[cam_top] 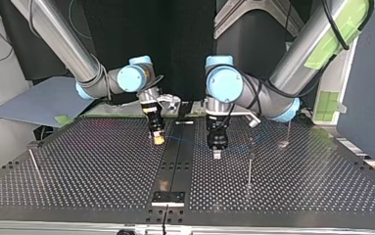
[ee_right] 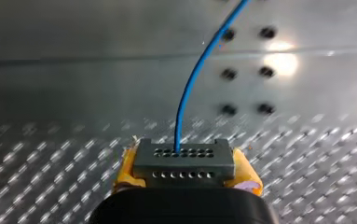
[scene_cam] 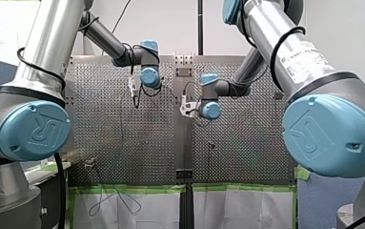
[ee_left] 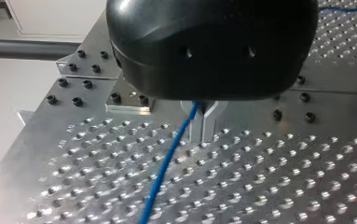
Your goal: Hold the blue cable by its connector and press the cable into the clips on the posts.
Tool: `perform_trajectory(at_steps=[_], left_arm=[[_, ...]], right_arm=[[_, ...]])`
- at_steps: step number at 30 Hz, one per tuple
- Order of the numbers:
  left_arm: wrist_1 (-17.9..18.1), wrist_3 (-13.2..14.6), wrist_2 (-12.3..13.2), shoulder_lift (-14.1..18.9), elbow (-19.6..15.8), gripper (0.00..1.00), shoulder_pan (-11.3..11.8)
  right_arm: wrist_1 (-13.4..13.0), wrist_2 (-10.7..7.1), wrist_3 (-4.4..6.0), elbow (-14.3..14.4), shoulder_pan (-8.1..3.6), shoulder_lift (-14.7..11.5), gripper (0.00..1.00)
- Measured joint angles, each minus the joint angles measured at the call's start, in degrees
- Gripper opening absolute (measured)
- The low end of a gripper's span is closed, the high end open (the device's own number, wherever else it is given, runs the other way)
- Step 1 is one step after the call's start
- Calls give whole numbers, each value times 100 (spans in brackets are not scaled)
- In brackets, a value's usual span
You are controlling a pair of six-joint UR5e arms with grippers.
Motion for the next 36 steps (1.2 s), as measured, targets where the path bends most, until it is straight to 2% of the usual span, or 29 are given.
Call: perform_trajectory(at_steps=[6,13,21,27,36], left_arm=[[-19,38,-112,-249,-74,0,-239],[368,-103,-136,-669,-326,0,-423],[700,-193,-132,-810,-523,0,-498],[748,-210,-136,-831,-547,0,-550],[827,-236,-157,-890,-550,0,-667]], right_arm=[[-5,35,-14,193,-59,-3,0],[-7,134,-29,323,-92,-14,0],[-25,251,-72,558,-94,-58,0],[-121,356,-85,796,-141,-246,0],[-291,374,-118,1226,-270,-591,0]])
